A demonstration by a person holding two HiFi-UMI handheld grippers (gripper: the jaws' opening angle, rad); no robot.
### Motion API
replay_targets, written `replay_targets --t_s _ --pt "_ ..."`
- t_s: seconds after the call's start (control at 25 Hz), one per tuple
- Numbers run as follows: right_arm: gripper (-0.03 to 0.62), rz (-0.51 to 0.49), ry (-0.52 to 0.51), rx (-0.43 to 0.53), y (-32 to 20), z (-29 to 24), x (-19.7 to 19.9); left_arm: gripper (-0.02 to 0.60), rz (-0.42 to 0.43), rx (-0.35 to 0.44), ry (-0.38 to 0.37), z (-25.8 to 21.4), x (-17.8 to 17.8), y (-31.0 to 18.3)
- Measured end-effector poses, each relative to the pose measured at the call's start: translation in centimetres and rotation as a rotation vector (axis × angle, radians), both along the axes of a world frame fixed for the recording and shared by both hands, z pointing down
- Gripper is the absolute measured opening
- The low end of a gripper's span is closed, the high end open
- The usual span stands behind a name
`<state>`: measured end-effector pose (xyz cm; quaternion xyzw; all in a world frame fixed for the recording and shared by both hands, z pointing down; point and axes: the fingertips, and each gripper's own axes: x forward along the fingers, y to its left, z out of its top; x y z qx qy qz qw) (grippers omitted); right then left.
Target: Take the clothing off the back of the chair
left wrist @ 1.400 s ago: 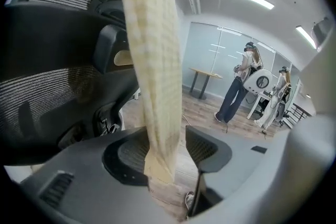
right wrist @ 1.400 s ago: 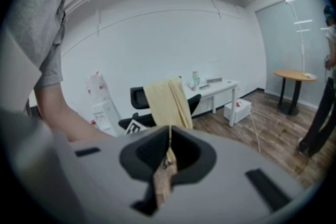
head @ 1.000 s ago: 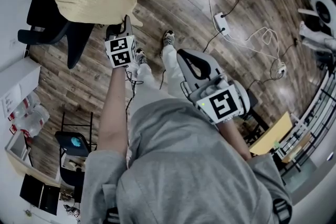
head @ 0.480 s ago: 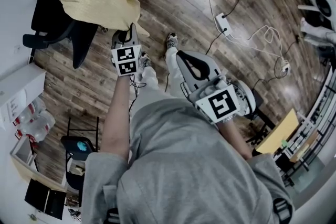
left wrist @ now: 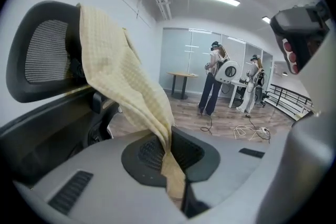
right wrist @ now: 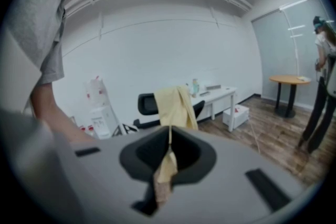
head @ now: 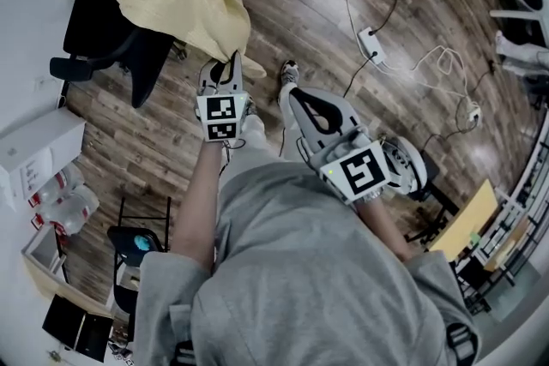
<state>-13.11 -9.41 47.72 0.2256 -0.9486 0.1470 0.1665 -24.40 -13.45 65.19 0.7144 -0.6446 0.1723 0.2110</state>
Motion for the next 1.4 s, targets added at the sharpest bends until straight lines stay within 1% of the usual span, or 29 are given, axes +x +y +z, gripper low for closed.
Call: replay_targets --t_s 0.36,0.68,1.0,1.24,1.4 --pt "0.035 0.053 -0.015 0.023 1.4 -0.5 0.9 0.044 0.115 0.077 -0.023 -3.7 2.2 1.0" --pt "0.035 0.101 -0.019 0.029 2.9 -0.5 2.5 0.044 0.203 0.169 -0.062 -8.6 4.0 2.4" --pt "0.035 0.114 -0.041 0.058 4.5 -1.2 2.7 0.044 0.246 0.240 -0.088 -12.1 4.9 3.3" --pt "0.035 0.149 -0.054 0.082 5.3 -2.1 3.5 0.044 0.290 0.306 -0.115 -15.4 5.8 3.7" --pt "0.035 0.167 -0.064 0.097 5.4 -2.8 3.7 0.043 0.298 0.340 -0.112 -17.5 6.2 3.6"
